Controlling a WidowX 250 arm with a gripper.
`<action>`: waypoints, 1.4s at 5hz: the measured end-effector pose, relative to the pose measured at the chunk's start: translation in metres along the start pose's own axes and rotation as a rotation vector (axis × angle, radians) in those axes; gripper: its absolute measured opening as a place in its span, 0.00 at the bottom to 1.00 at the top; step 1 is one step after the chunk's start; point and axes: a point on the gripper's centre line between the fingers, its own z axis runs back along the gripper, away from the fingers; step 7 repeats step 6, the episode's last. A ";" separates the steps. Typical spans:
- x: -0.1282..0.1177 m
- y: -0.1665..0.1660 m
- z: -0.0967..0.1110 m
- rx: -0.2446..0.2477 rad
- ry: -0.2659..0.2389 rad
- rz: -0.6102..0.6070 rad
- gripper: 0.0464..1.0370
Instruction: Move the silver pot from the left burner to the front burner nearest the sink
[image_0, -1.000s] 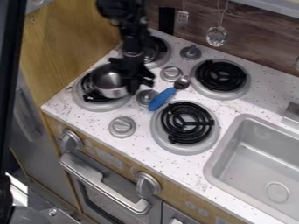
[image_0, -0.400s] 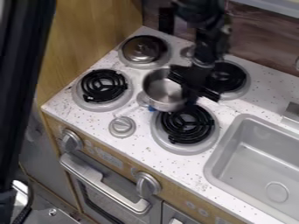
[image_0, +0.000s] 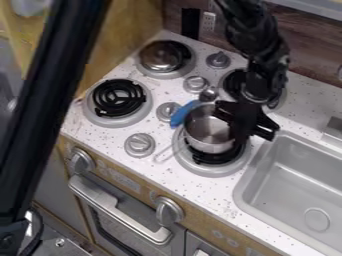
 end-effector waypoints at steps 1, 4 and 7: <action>-0.005 -0.009 -0.004 -0.031 0.037 0.024 0.05; -0.018 -0.012 0.038 -0.067 -0.060 0.039 0.82; -0.045 -0.006 0.059 -0.097 -0.031 -0.026 0.96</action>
